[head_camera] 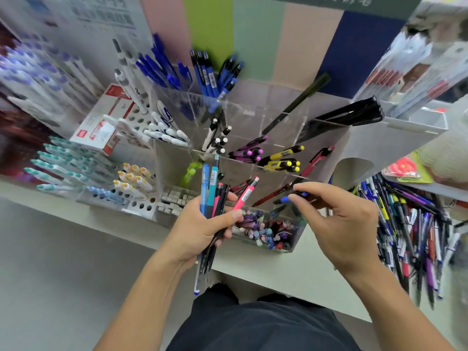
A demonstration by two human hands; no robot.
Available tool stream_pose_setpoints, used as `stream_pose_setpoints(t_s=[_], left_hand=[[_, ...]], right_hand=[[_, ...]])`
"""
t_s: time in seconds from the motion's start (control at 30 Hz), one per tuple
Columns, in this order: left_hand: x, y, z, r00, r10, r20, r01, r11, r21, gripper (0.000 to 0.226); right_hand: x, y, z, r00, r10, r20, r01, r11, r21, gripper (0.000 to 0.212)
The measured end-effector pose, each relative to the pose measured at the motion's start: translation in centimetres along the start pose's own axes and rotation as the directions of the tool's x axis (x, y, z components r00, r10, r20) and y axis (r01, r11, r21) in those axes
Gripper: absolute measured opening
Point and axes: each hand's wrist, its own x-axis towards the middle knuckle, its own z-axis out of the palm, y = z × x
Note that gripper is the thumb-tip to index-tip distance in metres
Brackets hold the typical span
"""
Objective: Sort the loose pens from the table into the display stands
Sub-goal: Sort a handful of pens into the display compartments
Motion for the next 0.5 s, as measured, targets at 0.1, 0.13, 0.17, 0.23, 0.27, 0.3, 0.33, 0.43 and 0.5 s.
stream_pose_setpoints(t_s=[0.1, 0.13, 0.17, 0.23, 0.27, 0.3, 0.33, 0.43, 0.5], left_hand=[[-0.3, -0.3, -0.7, 0.996, 0.035, -0.081, -0.039, 0.998, -0.051, 0.023], [-0.3, -0.4, -1.0, 0.994, 0.046, -0.103, -0.053, 0.997, -0.065, 0.023], [-0.4, -0.5, -1.3, 0.991, 0.053, -0.121, -0.062, 0.995, -0.073, 0.023], [-0.6, -0.7, -2.0, 0.989, 0.057, -0.139, -0.066, 0.996, -0.061, 0.025], [-0.7, -0.8, -2.2, 0.989, 0.060, -0.138, -0.066, 0.997, -0.045, 0.028], [-0.8, -0.9, -2.3, 0.989, 0.064, -0.130, -0.069, 0.997, -0.031, 0.032], [-0.8, -1.0, -2.3, 0.991, 0.069, -0.117, -0.072, 0.997, -0.022, 0.037], [-0.7, -1.2, -1.7, 0.995, 0.063, -0.072, -0.065, 0.997, -0.032, 0.042], [-0.4, -1.1, -1.1, 0.999, 0.047, -0.024, -0.048, 0.998, -0.031, 0.031]], right_hand=[[1.0, -1.3, 1.1, 0.996, 0.086, -0.013, -0.083, 0.983, 0.162, 0.014], [1.3, -1.5, 1.5, 0.995, 0.099, 0.003, -0.098, 0.980, 0.176, 0.015], [1.6, -1.6, 1.9, 0.996, 0.090, 0.019, -0.092, 0.982, 0.165, 0.016], [1.7, -1.5, 2.4, 0.998, 0.029, 0.048, -0.033, 0.994, 0.103, 0.015], [1.7, -1.4, 2.4, 0.998, -0.010, 0.062, 0.005, 0.998, 0.069, 0.013], [1.6, -1.3, 2.1, 0.996, -0.042, 0.074, 0.039, 0.999, 0.038, 0.012], [1.4, -1.1, 1.8, 0.994, -0.062, 0.087, 0.062, 0.998, 0.008, 0.011], [0.8, 0.0, 0.7, 0.990, -0.073, 0.124, 0.082, 0.994, -0.076, 0.010], [0.4, 0.6, 0.2, 0.990, -0.058, 0.130, 0.072, 0.992, -0.103, 0.011]])
